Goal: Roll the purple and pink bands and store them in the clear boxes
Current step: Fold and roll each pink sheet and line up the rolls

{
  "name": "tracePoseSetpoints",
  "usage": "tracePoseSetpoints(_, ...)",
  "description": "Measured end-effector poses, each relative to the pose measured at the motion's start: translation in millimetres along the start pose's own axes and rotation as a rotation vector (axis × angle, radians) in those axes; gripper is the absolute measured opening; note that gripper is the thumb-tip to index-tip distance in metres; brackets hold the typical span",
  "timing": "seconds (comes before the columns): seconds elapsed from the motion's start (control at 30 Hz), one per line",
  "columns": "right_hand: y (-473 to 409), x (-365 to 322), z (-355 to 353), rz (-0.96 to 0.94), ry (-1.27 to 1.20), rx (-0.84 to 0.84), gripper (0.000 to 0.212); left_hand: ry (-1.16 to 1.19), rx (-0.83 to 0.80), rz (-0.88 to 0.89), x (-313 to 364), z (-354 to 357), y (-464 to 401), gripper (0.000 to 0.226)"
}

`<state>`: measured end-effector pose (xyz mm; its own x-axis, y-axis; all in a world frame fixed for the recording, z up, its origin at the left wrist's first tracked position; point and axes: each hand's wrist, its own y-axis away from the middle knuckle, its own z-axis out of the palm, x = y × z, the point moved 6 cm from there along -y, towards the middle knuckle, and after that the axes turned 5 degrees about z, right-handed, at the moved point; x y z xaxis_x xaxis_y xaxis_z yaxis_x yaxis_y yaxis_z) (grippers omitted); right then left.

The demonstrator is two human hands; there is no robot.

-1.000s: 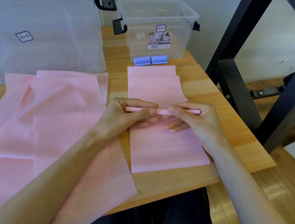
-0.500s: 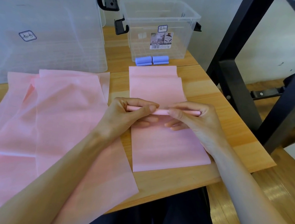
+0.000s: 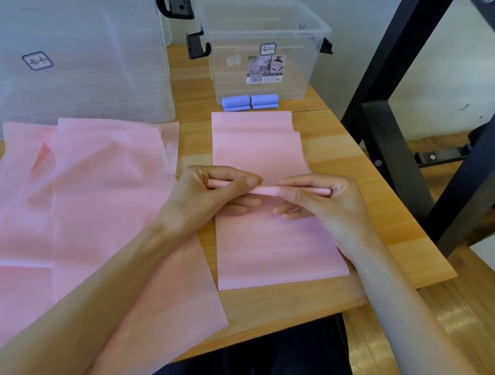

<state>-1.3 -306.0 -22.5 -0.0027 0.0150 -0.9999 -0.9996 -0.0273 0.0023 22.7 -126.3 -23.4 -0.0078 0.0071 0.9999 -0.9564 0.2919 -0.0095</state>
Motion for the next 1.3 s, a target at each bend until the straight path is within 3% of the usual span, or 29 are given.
tracePoseSetpoints(0.1, 0.1, 1.5, -1.5, 0.012, 0.022, 0.02, 0.011, 0.013, -0.022, 0.004, 1.0, 1.2, 0.8, 0.01)
tracePoseSetpoints(0.27, 0.0, 0.5, 1.2, 0.014, -0.005, -0.007, 0.021, 0.001, 0.006, -0.005, -0.1, -0.6, -0.1, 0.009)
tracePoseSetpoints(0.43, 0.0, 1.6, -0.2, 0.018, 0.025, 0.008, 0.012, 0.016, -0.018, 0.008, 1.1, 0.8, 0.6, 0.011)
tracePoseSetpoints(0.6, -0.2, 0.2, 1.6, 0.018, -0.009, -0.018, 0.027, 0.009, -0.005, 0.002, -0.5, -0.4, -0.3, 0.01)
tracePoseSetpoints(0.77, 0.1, 1.7, 0.2, 0.013, 0.033, -0.009, 0.015, 0.026, -0.037, 0.028, 1.4, 1.8, 1.1, 0.018)
tracePoseSetpoints(0.97, 0.0, 0.4, 3.1, 0.015, 0.044, -0.037, 0.034, 0.042, -0.013, 0.022, -0.4, -0.2, -0.1, 0.013)
tracePoseSetpoints(1.3, 1.0, -0.8, 4.7, -0.047, 0.068, -0.046, 0.022, 0.062, 0.021, 0.024, 1.4, -0.3, -0.3, 0.013)
